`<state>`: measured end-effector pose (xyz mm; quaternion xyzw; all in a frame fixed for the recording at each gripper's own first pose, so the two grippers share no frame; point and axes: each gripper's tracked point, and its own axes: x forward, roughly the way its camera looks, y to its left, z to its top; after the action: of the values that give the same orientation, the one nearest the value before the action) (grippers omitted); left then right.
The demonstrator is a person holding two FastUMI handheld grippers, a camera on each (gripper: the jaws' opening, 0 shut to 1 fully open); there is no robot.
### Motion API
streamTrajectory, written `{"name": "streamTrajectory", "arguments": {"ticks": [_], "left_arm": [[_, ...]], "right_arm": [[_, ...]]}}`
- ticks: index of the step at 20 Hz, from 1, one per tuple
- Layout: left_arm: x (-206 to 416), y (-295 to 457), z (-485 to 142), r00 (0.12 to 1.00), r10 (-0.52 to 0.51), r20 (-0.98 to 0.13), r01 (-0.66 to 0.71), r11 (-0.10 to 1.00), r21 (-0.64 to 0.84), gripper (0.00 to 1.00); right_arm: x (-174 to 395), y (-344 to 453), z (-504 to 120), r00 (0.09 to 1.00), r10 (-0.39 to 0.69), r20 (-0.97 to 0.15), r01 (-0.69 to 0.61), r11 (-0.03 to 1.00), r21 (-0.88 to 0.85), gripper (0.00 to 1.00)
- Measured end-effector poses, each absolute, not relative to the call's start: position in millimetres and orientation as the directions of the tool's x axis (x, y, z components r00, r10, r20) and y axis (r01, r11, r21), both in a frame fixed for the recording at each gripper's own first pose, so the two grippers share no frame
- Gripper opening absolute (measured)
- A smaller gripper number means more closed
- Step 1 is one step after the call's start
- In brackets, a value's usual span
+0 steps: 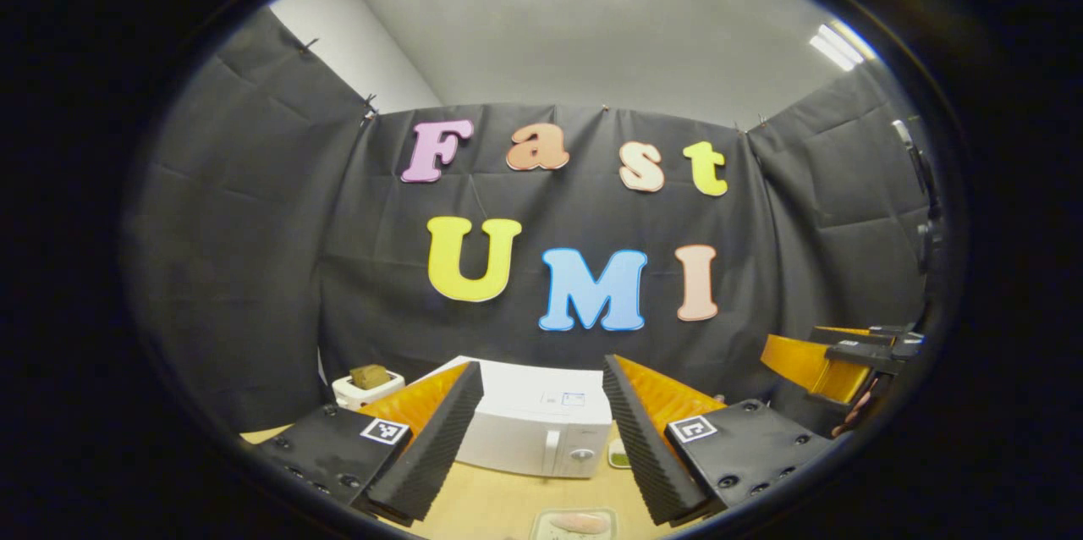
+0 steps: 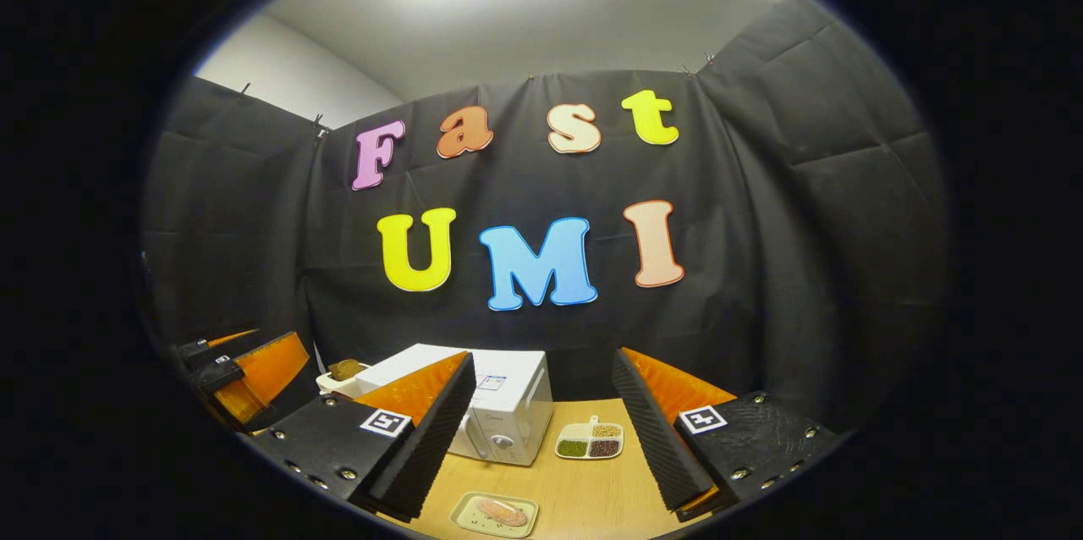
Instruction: Open the microwave oven with the left hand, put the food in, and close the microwave oven.
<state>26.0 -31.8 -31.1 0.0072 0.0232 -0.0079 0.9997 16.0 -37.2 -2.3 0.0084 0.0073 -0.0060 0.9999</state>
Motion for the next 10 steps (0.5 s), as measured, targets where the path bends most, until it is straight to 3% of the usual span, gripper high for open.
{"name": "streamTrajectory", "arguments": {"ticks": [4, 6, 10], "left_arm": [[42, -36, -61, 0.996, -0.043, -0.08, 0.044, 0.999, 0.012, 0.93], [57, -34, -83, 0.995, -0.046, -0.087, 0.048, 0.999, 0.016, 0.98], [99, -25, -130, 0.994, -0.068, -0.083, 0.07, 0.997, 0.027, 0.94]], "right_arm": [[13, -44, -11, 1.0, 0.0, -0.025, 0.001, 0.999, 0.037, 0.99], [15, -48, -19, 0.999, -0.007, -0.037, 0.009, 0.998, 0.055, 0.99], [20, -65, -43, 0.989, -0.097, -0.112, 0.102, 0.994, 0.044, 0.99]]}}
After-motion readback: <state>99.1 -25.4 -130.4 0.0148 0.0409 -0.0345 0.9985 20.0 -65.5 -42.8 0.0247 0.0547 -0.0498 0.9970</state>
